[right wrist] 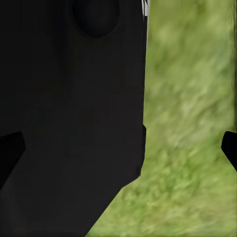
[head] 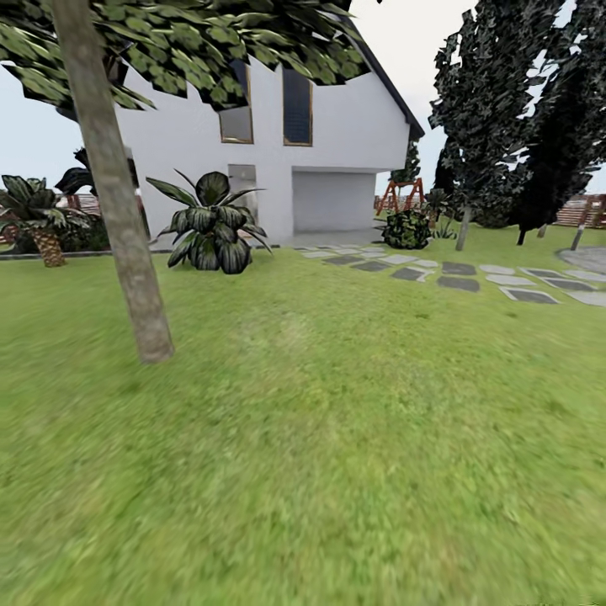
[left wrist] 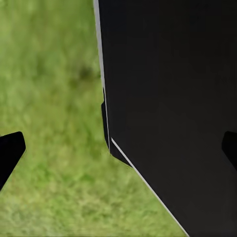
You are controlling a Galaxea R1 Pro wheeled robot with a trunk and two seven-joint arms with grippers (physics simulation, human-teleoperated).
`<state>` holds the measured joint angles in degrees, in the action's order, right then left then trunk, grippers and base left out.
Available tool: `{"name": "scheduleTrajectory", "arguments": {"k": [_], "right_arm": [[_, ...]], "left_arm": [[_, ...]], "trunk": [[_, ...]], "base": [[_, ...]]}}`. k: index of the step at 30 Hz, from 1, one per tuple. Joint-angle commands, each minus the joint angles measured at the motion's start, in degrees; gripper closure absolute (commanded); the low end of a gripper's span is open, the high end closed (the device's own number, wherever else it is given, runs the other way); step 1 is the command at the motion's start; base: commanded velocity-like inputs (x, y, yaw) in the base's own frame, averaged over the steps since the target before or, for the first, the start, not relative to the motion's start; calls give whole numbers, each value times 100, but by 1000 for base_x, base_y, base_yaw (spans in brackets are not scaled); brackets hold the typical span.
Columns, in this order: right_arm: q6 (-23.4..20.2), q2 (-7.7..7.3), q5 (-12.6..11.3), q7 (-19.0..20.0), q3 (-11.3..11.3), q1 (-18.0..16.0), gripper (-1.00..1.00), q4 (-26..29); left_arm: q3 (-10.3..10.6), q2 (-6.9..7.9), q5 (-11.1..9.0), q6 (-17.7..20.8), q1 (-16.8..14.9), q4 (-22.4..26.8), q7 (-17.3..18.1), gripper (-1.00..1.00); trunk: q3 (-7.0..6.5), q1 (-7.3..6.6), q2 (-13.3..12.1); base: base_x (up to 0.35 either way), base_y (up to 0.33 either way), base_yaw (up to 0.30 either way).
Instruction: Take the three Easter eggs out of the wicker basket on the lawn in the garden, then place them on the lawn next to a single tree (choose any tree) so that all three eggs are next to the same tree and none are left in the basket.
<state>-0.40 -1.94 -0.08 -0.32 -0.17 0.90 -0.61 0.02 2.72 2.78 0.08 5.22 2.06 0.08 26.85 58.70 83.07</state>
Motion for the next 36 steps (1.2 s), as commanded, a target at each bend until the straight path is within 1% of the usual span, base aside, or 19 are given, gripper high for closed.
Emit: {"name": "scheduleTrajectory", "arguments": {"k": [1,10,18,32,36], "right_arm": [[-4,0,-1,-3,-1,-2,-100,0],[-4,0,-1,-3,-9,-2,-100,1],[2,0,1,-5,-1,-2,-100,0],[-4,0,-1,-3,-9,-2,-100,0],[-4,0,-1,-3,-10,-2,-100,0]], "left_arm": [[-2,1,29,1,5,14,1,-100],[-2,1,29,1,5,18,1,-100],[-2,-1,29,4,5,23,1,-100],[-2,-7,29,1,5,23,-8,-100],[-3,-23,24,-11,5,16,-8,-100]], "trunk": [[3,3,1],[3,3,1],[3,3,1],[3,3,1],[3,3,1]], "base": [[270,-190,-300],[275,-185,-291],[314,-121,-98],[316,-137,-292],[174,-269,-267]]}}
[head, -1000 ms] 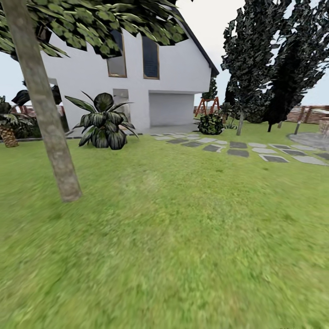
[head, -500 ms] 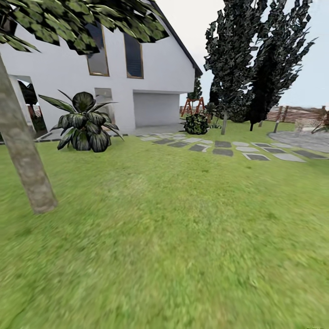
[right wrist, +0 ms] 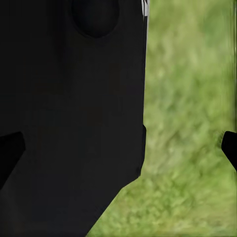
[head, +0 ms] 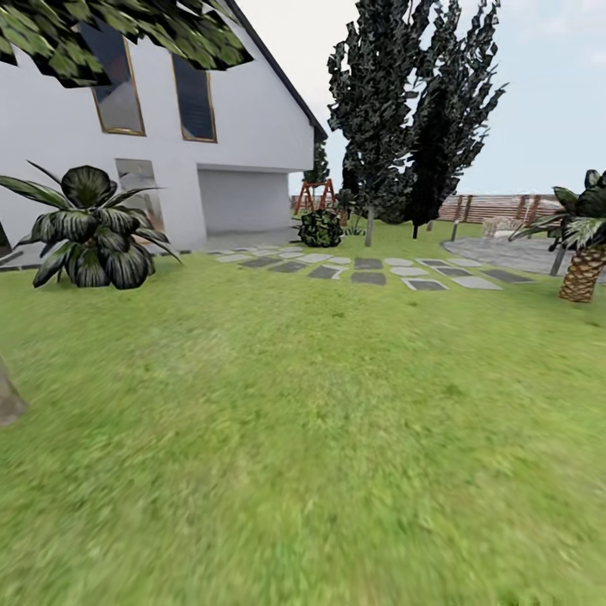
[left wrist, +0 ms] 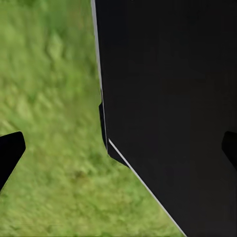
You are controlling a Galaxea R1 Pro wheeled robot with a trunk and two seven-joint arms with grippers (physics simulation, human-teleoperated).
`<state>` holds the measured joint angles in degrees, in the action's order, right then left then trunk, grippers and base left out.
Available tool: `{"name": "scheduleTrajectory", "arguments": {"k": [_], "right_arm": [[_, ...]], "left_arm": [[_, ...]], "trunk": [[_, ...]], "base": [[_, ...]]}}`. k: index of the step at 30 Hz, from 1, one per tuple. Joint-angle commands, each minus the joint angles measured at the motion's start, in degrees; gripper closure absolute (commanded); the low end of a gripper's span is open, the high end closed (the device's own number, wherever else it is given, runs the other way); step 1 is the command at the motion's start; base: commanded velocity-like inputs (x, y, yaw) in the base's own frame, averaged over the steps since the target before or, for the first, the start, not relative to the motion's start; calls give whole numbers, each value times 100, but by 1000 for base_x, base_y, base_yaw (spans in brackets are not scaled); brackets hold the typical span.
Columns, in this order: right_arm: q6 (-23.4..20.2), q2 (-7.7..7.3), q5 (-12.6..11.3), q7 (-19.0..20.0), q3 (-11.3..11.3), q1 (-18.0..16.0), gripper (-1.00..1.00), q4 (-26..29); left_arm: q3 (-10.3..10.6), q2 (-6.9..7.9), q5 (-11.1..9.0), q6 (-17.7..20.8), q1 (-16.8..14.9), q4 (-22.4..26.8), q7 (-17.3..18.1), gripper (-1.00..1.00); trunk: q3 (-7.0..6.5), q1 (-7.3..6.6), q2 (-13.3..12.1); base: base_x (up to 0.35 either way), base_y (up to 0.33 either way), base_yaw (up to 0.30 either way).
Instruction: Take the three Easter eggs out of the wicker basket on the lawn in the garden, then place them on the lawn next to a single tree (choose any tree) so that all three eggs are next to the same tree and none are left in the basket.
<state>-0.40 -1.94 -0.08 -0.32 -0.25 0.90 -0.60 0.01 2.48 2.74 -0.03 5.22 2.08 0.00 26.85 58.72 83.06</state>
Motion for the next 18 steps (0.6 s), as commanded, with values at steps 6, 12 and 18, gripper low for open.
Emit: {"name": "scheduleTrajectory", "arguments": {"k": [6,12,18], "right_arm": [[-10,0,-1,-7,-6,-2,-100,0],[-13,0,-1,-9,-9,-2,-100,1],[-13,0,-1,-11,-3,-2,-100,-1]], "left_arm": [[-7,-2,22,24,5,4,50,-100],[-13,6,18,37,6,7,53,-100],[-19,7,16,46,6,11,45,-100]], "trunk": [[3,1,2],[3,1,2],[3,1,2]], "base": [[132,-63,-227],[325,-3,-108],[338,0,-86]]}}
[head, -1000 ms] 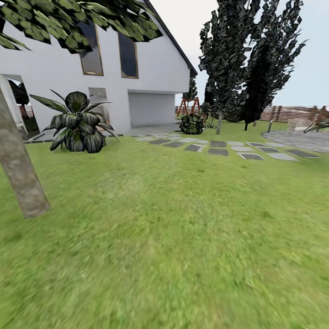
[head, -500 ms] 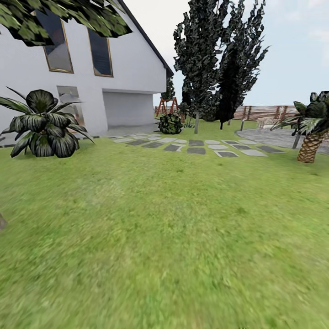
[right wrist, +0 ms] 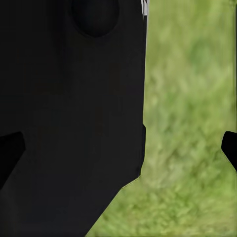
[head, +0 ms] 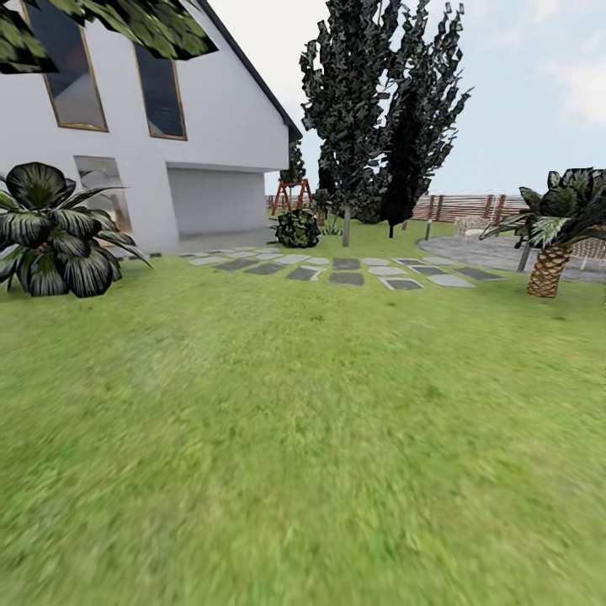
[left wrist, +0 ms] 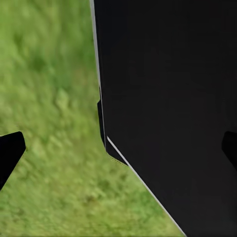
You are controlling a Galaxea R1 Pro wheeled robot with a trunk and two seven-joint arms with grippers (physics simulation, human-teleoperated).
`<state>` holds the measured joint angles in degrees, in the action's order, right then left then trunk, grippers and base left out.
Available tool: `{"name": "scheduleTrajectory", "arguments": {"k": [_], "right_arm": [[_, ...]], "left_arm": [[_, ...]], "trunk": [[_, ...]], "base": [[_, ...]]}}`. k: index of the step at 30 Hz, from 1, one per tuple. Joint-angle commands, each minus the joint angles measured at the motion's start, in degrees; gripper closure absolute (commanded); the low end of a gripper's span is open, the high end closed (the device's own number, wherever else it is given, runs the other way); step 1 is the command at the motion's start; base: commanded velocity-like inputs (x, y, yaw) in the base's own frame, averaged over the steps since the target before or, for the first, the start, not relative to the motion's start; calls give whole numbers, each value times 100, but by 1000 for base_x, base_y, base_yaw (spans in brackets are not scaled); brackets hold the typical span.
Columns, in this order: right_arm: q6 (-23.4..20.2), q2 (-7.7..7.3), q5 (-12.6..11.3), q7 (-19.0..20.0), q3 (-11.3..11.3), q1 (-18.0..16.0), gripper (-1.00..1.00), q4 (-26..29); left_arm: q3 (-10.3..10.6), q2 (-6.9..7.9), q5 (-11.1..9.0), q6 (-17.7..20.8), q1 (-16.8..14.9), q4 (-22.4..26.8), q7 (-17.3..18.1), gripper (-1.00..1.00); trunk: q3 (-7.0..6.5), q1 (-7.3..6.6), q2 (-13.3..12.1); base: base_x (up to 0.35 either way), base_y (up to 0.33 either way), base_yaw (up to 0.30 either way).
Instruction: Take the three Easter eggs out of the wicker basket on the lawn in the garden, then place them on the lawn next to a single tree (choose any tree) so that all three eggs are next to the same tree and none are left in the basket.
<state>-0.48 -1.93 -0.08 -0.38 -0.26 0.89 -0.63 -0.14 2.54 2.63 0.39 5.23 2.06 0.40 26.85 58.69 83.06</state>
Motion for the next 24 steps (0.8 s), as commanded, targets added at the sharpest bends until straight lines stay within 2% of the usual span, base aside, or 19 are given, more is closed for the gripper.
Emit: {"name": "scheduleTrajectory", "arguments": {"k": [1,24], "right_arm": [[-5,0,-1,-5,-1,-1,-100,1],[4,0,-9,-23,-9,-1,-100,10]], "left_arm": [[-3,1,28,4,4,14,4,-100],[-12,1,1,5,4,9,3,-100]], "trunk": [[3,4,1],[3,4,1]], "base": [[339,0,-82],[337,0,-11]]}}
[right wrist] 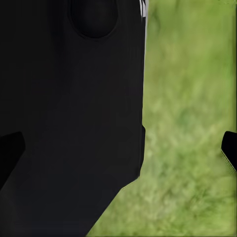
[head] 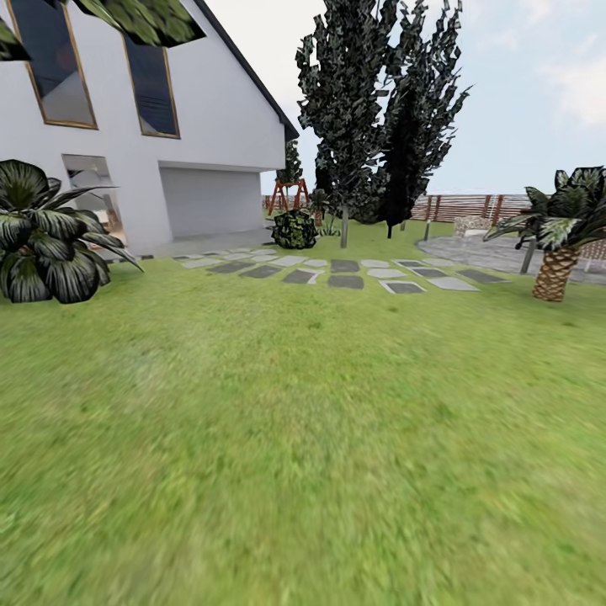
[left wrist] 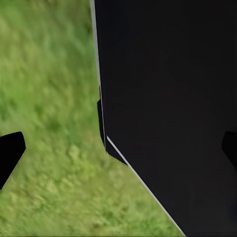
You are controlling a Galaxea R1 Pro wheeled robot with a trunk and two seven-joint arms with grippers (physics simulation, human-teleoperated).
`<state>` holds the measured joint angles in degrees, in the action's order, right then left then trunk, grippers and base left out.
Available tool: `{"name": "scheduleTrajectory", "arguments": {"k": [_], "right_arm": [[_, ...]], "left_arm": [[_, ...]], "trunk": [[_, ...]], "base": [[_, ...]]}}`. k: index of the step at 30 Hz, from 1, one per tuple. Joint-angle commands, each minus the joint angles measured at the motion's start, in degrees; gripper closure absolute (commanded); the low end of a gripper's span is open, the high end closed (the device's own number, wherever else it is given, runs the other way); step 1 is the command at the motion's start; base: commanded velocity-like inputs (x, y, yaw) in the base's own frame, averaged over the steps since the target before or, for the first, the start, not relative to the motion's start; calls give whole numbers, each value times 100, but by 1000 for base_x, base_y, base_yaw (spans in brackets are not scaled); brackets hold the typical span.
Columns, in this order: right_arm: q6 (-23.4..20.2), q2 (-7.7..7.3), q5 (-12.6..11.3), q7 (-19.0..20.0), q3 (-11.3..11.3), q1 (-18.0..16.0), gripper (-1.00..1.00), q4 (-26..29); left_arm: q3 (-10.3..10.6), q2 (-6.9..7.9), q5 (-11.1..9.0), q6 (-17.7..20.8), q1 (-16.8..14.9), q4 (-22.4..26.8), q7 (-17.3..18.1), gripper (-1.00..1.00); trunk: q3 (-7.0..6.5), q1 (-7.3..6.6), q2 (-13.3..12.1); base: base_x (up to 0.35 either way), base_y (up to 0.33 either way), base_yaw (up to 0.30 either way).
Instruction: Take the three Easter eggs out of the wicker basket on the lawn in the garden, then place them on the lawn next to a single tree (choose any tree) so that all three eggs are next to the same tree and none are left in the basket.
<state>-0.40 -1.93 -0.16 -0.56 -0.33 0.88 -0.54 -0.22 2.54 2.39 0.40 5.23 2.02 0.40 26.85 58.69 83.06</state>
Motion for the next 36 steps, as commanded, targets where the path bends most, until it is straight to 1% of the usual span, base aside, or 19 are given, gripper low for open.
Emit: {"name": "scheduleTrajectory", "arguments": {"k": [1,16,24,36], "right_arm": [[-4,0,-1,-6,-2,0,-100,2],[-4,-4,-1,-6,-2,0,-100,2],[4,-5,3,11,-2,0,-100,2],[10,-9,8,2,8,0,-100,2]], "left_arm": [[-4,1,24,4,4,12,4,-100],[-4,1,16,4,4,15,4,-100],[-4,1,16,4,4,18,4,-100],[-4,1,16,-5,4,16,4,-100]], "trunk": [[3,4,1],[3,4,1],[11,4,1],[12,4,1]], "base": [[326,0,0],[323,0,-3],[322,0,-212],[322,0,-18]]}}
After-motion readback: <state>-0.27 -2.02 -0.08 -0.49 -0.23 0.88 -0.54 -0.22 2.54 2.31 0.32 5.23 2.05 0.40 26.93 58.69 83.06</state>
